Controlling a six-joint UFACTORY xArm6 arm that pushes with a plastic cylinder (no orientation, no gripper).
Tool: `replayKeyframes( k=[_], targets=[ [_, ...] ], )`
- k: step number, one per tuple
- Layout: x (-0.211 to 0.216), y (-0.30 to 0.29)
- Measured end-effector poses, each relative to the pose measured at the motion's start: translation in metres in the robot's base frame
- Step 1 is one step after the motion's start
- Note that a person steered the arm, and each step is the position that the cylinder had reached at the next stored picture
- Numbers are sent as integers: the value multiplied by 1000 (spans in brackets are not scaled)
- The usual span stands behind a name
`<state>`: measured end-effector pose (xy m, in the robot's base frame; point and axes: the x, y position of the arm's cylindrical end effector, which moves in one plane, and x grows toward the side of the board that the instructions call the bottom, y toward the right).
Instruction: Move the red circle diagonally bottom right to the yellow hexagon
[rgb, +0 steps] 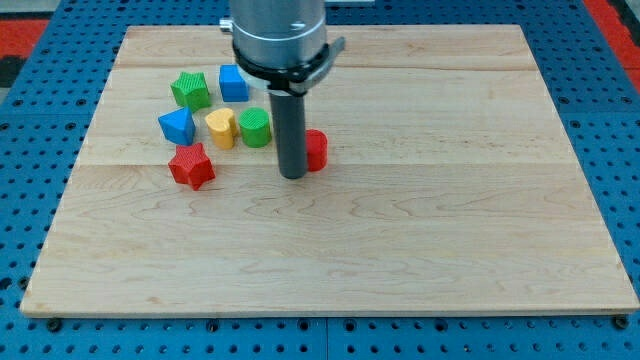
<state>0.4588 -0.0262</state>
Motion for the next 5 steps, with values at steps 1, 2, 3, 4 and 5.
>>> replayKeyframes(
  k=[1,2,3,4,5],
  targets=[
    [3,44],
    [2,132],
    [-80,130],
    [-121,93],
    [-94,49]
  ],
)
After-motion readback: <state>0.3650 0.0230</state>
